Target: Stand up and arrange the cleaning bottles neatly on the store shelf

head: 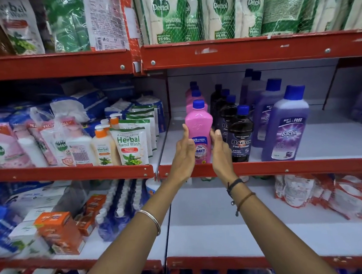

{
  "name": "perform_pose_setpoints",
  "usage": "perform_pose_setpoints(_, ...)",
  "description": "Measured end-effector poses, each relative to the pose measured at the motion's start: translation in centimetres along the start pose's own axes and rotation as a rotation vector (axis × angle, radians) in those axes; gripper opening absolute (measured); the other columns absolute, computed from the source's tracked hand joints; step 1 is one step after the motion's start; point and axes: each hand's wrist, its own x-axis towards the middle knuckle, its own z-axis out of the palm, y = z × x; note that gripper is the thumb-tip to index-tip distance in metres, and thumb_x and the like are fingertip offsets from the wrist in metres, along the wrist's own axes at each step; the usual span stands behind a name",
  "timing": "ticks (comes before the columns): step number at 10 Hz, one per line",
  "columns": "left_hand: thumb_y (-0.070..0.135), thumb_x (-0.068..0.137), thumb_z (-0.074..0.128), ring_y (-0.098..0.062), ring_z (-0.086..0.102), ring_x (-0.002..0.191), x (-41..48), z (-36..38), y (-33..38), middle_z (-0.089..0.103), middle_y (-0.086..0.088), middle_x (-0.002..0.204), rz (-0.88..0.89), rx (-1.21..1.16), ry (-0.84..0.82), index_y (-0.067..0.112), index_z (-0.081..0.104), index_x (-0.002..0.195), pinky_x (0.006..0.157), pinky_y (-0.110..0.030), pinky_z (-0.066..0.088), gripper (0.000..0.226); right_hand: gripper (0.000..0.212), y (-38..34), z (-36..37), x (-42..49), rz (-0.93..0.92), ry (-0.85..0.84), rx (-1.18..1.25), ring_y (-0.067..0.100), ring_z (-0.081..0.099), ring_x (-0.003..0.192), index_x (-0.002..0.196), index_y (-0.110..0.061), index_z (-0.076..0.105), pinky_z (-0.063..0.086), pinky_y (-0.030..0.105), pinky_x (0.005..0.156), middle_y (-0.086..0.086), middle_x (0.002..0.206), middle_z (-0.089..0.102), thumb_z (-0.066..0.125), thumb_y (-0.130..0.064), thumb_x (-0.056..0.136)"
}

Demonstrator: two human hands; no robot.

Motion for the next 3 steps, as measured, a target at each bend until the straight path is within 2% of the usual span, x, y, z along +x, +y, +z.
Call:
perform_pose_setpoints(1,0.078,0.074,0.008,-0.004,0.025,0.128,0.2,-0.2,0.1,0.017,-0.004,0.154,-0.015,0.046,-0.034,0.050,-0.014,0.139,0.103,-0.029,0.032,0.074,0.043,-0.4,0.0,-0.5,-0.027,-0.026,0.012,-0.028,0.055,0.065,0.120,-0.028,0.055,0.036,-0.006,0.051,-0.029,0.081,0.056,0.022,-0.044,0.099)
perform_pose_setpoints(2,0.067,0.083,0.013,-0.016,0.028,0.137,-0.5,-0.3,1.1,0.017,-0.004,0.154,-0.050,0.042,-0.048,0.044,-0.011,0.143,0.111,-0.045,0.035,0.069,0.048,-1.1,-0.7,-1.0,-0.022,-0.039,-0.008,-0.032,0.050,0.066,0.130,-0.017,0.052,0.035,-0.008,0.052,-0.026,0.086,0.053,0.024,-0.042,0.099)
perform_pose_setpoints(3,0.068,0.085,0.017,-0.018,0.014,0.145,-0.6,0.1,2.2,0.011,0.001,0.158,-0.005,0.064,0.141,0.040,-0.001,0.145,0.116,-0.050,0.024,0.068,0.050,-2.9,-2.3,-1.5,-0.101,0.035,0.000,-0.025,0.052,0.094,0.136,-0.014,0.046,0.037,-0.006,0.073,-0.012,0.118,0.059,0.028,-0.042,0.099)
